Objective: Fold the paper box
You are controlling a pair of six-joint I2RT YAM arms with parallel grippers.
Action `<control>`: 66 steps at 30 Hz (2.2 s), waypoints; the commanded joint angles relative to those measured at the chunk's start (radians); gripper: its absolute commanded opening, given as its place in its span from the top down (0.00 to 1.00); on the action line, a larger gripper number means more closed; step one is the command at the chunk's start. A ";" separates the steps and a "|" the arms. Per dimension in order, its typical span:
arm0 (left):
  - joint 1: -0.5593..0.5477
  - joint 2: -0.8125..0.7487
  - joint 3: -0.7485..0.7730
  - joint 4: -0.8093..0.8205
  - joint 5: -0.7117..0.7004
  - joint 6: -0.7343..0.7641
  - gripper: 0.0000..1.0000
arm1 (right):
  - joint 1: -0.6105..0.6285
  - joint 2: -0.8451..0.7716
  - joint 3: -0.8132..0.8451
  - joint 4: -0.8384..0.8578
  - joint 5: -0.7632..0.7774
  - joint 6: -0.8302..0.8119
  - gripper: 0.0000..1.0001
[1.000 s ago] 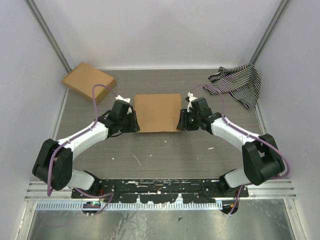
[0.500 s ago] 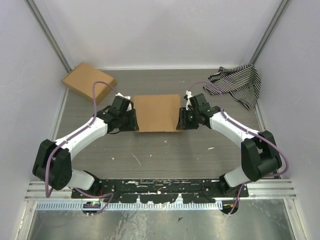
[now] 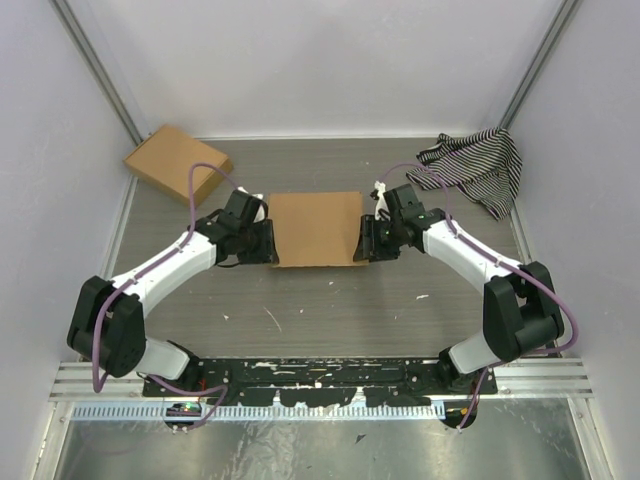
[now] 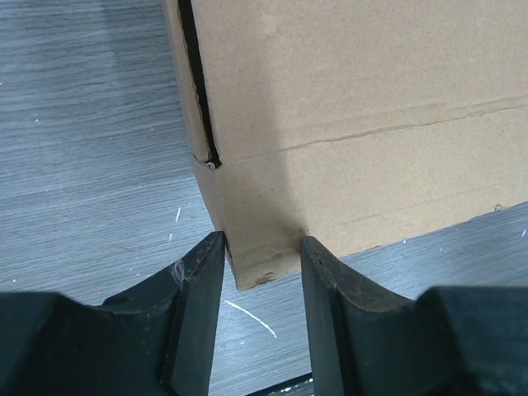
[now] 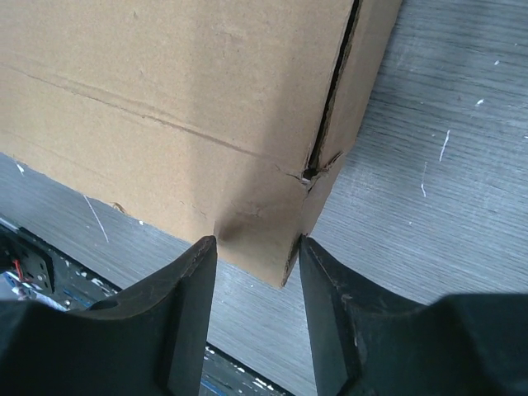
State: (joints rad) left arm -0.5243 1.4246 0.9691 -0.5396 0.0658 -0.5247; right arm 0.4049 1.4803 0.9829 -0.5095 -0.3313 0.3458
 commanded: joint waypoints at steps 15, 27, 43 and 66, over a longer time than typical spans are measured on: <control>0.000 0.013 0.077 -0.047 0.075 -0.018 0.52 | -0.045 0.000 0.058 -0.023 -0.147 0.001 0.52; 0.004 0.010 0.076 -0.059 0.096 -0.026 0.52 | -0.074 0.008 0.042 -0.025 -0.219 0.007 0.52; 0.005 0.012 0.062 -0.036 0.121 -0.033 0.52 | -0.080 0.019 0.024 -0.031 -0.220 -0.008 0.51; 0.008 0.087 -0.032 0.120 0.149 -0.070 0.54 | -0.081 0.037 -0.050 0.094 -0.088 0.001 0.56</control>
State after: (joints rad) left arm -0.5129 1.5009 0.9596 -0.4953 0.1719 -0.5747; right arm 0.3176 1.5211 0.9234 -0.4755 -0.4110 0.3393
